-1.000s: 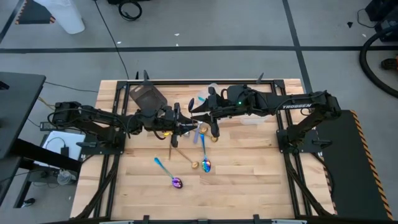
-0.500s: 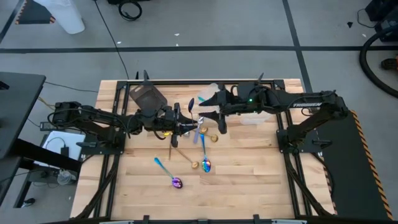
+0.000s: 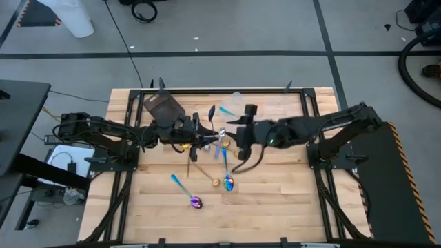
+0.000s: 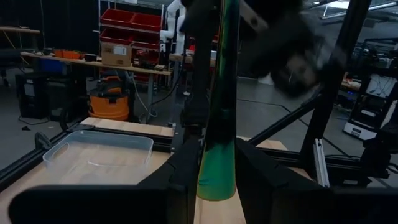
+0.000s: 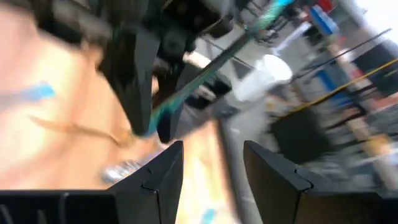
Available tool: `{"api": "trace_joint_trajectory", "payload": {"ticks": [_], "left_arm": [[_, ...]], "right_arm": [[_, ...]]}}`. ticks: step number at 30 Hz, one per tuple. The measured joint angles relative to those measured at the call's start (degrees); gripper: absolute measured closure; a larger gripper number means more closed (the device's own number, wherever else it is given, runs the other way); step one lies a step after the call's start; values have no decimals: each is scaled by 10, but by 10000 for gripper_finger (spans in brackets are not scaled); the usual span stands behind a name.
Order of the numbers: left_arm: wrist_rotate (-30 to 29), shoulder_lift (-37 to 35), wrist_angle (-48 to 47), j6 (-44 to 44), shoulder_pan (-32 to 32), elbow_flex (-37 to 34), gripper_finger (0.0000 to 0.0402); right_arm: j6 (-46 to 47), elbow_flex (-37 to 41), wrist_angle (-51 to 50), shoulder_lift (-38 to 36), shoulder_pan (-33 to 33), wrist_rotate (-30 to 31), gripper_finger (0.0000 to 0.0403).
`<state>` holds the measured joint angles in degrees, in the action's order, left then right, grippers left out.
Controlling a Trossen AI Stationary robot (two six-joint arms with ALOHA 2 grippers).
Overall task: Sort silverware by color (type)
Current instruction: Put the blue spoon into the left transparent bin
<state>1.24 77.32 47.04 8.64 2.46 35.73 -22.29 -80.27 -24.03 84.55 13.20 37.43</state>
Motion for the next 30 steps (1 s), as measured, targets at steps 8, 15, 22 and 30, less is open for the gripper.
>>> {"api": "trace_joint_trajectory", "payload": {"ticks": [8, 15, 22, 30], "left_arm": [[0, 0, -4, 33, 0, 0, 312], [0, 0, -21, 62, 0, 0, 312], [16, 0, -24, 138, 0, 0, 312], [41, 0, -54, 184, 0, 0, 312]], "right_arm": [[-266, 0, 8, 62, 31, 140, 227], [-452, 0, 62, 94, 46, 229, 241], [-598, 0, 130, 100, 72, 255, 259], [-693, 0, 150, 99, 74, 213, 261]]}}
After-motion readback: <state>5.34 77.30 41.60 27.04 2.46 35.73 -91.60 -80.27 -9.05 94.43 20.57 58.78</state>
